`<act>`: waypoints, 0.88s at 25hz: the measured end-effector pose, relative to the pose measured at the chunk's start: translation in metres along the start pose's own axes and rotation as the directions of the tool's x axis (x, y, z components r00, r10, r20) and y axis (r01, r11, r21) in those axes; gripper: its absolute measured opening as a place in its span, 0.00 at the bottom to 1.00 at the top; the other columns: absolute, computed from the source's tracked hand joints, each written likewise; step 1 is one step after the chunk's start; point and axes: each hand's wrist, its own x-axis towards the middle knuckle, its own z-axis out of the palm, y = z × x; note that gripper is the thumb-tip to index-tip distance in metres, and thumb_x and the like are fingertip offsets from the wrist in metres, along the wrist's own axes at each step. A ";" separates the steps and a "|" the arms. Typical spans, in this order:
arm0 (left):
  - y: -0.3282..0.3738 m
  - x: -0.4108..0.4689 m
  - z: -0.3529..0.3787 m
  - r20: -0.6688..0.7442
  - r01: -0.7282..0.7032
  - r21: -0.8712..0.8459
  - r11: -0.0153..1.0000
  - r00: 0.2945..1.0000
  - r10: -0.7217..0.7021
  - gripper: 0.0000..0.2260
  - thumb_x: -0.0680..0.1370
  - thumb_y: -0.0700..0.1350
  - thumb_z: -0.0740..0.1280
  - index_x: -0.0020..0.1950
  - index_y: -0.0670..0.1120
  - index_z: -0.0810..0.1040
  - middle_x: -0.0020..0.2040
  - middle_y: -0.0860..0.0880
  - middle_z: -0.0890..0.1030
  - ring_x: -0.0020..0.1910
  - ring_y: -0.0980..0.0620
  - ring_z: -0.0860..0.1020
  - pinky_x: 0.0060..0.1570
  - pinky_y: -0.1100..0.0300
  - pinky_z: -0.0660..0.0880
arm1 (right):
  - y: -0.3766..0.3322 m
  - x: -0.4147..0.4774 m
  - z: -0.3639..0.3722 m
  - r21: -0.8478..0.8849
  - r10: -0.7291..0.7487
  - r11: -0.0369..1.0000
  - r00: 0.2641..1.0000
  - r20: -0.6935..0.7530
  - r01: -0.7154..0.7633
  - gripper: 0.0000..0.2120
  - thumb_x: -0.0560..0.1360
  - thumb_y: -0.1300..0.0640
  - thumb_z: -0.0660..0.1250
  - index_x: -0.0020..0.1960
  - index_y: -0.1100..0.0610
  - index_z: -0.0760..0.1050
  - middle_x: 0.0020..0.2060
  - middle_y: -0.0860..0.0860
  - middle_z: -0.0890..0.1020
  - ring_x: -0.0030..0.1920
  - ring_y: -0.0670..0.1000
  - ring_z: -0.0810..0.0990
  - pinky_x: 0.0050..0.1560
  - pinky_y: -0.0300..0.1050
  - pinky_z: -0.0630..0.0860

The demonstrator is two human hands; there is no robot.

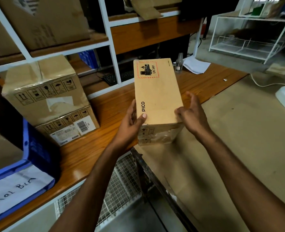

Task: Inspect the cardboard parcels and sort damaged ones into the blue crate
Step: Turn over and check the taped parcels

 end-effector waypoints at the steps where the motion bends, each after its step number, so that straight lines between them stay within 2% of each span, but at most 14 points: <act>1: -0.002 -0.002 0.007 0.013 -0.024 -0.002 1.000 1.000 0.024 0.35 0.83 0.47 0.69 0.84 0.56 0.53 0.74 0.59 0.71 0.68 0.62 0.75 0.63 0.56 0.80 | -0.011 0.002 0.000 -0.103 -0.076 0.992 0.996 -0.045 0.071 0.34 0.80 0.45 0.67 0.81 0.47 0.57 0.79 0.50 0.64 0.76 0.55 0.67 0.72 0.59 0.69; 3: -0.001 -0.005 0.019 0.045 -0.065 0.044 0.997 0.997 0.063 0.35 0.78 0.49 0.74 0.80 0.57 0.59 0.75 0.53 0.70 0.73 0.54 0.72 0.61 0.58 0.80 | -0.032 0.004 0.009 -0.214 -0.229 0.952 0.973 -0.014 0.221 0.42 0.77 0.31 0.61 0.83 0.47 0.51 0.83 0.50 0.55 0.82 0.55 0.54 0.78 0.66 0.57; 5: -0.002 -0.004 0.025 0.101 -0.091 0.072 0.993 0.991 0.083 0.34 0.75 0.51 0.77 0.77 0.58 0.64 0.75 0.53 0.70 0.73 0.53 0.71 0.62 0.60 0.78 | -0.037 0.002 0.020 -0.362 -0.239 0.901 0.970 0.047 0.240 0.49 0.72 0.22 0.55 0.84 0.46 0.44 0.84 0.51 0.45 0.83 0.55 0.42 0.78 0.71 0.40; 6: -0.002 -0.004 0.024 0.091 -0.096 0.044 0.994 0.992 0.091 0.31 0.75 0.52 0.76 0.76 0.56 0.68 0.73 0.53 0.73 0.71 0.53 0.73 0.63 0.58 0.78 | -0.031 -0.003 0.023 -0.447 -0.235 0.866 0.971 0.033 0.225 0.51 0.71 0.20 0.53 0.84 0.45 0.42 0.84 0.51 0.42 0.83 0.55 0.38 0.77 0.71 0.37; 8: -0.001 0.001 0.020 -0.051 -0.063 -0.053 0.997 0.997 0.060 0.26 0.78 0.56 0.71 0.74 0.51 0.72 0.68 0.53 0.77 0.67 0.54 0.77 0.61 0.56 0.77 | -0.010 -0.013 0.016 -0.521 -0.285 0.826 0.957 -0.051 0.217 0.49 0.72 0.21 0.51 0.84 0.46 0.41 0.84 0.50 0.41 0.83 0.54 0.38 0.78 0.70 0.40; 10: -0.007 0.020 0.012 -0.212 0.051 -0.101 0.994 0.975 -0.072 0.30 0.80 0.64 0.66 0.79 0.53 0.66 0.71 0.55 0.73 0.66 0.53 0.76 0.62 0.50 0.77 | 0.008 -0.021 0.000 -0.441 -0.339 0.854 0.938 -0.067 0.277 0.47 0.74 0.24 0.53 0.84 0.46 0.43 0.84 0.49 0.44 0.83 0.51 0.41 0.79 0.69 0.43; 12: -0.013 0.044 0.009 -0.206 0.217 -0.184 0.959 0.945 -0.253 0.38 0.76 0.76 0.60 0.81 0.59 0.61 0.75 0.52 0.72 0.69 0.47 0.75 0.64 0.40 0.76 | 0.017 -0.023 -0.015 -0.325 -0.399 0.867 0.917 -0.001 0.377 0.46 0.75 0.27 0.57 0.84 0.47 0.45 0.84 0.48 0.48 0.83 0.51 0.46 0.79 0.68 0.48; 14: -0.014 0.061 0.012 -0.207 0.295 -0.291 0.910 0.909 -0.361 0.40 0.75 0.79 0.52 0.80 0.57 0.64 0.71 0.47 0.76 0.66 0.42 0.78 0.61 0.40 0.76 | 0.018 -0.021 -0.023 -0.292 -0.447 0.841 0.889 0.101 0.456 0.44 0.77 0.30 0.59 0.84 0.47 0.45 0.84 0.47 0.50 0.83 0.51 0.48 0.80 0.67 0.51; 17: 0.000 0.056 0.018 -0.296 0.232 -0.408 0.883 0.881 -0.369 0.29 0.83 0.69 0.48 0.71 0.53 0.73 0.57 0.50 0.82 0.52 0.49 0.81 0.45 0.51 0.77 | 0.014 -0.009 -0.035 -0.254 -0.475 0.829 0.867 0.152 0.498 0.36 0.81 0.40 0.60 0.84 0.47 0.51 0.83 0.45 0.54 0.83 0.46 0.51 0.82 0.57 0.53; 19: -0.005 0.049 0.012 -0.434 0.114 -0.429 0.896 0.844 -0.315 0.24 0.85 0.65 0.52 0.69 0.51 0.75 0.56 0.51 0.83 0.52 0.52 0.82 0.45 0.51 0.78 | 0.013 0.003 -0.043 -0.234 -0.462 0.846 0.878 0.126 0.479 0.32 0.82 0.47 0.60 0.84 0.48 0.55 0.81 0.44 0.60 0.80 0.46 0.60 0.80 0.48 0.59; 21: -0.011 0.044 0.003 -0.612 -0.095 -0.357 0.929 0.775 -0.156 0.16 0.87 0.57 0.58 0.64 0.48 0.76 0.54 0.51 0.83 0.49 0.57 0.83 0.49 0.53 0.79 | 0.022 0.010 -0.040 -0.250 -0.396 0.881 0.916 0.071 0.400 0.30 0.83 0.48 0.59 0.83 0.48 0.56 0.78 0.47 0.67 0.75 0.50 0.69 0.73 0.46 0.67; 22: -0.010 0.042 -0.001 -0.643 -0.173 -0.305 0.936 0.762 -0.069 0.12 0.86 0.53 0.61 0.64 0.47 0.76 0.53 0.51 0.83 0.48 0.58 0.83 0.49 0.54 0.79 | 0.028 0.011 -0.034 -0.236 -0.327 0.915 0.944 0.041 0.327 0.30 0.84 0.48 0.60 0.83 0.49 0.55 0.78 0.48 0.68 0.74 0.53 0.71 0.71 0.47 0.69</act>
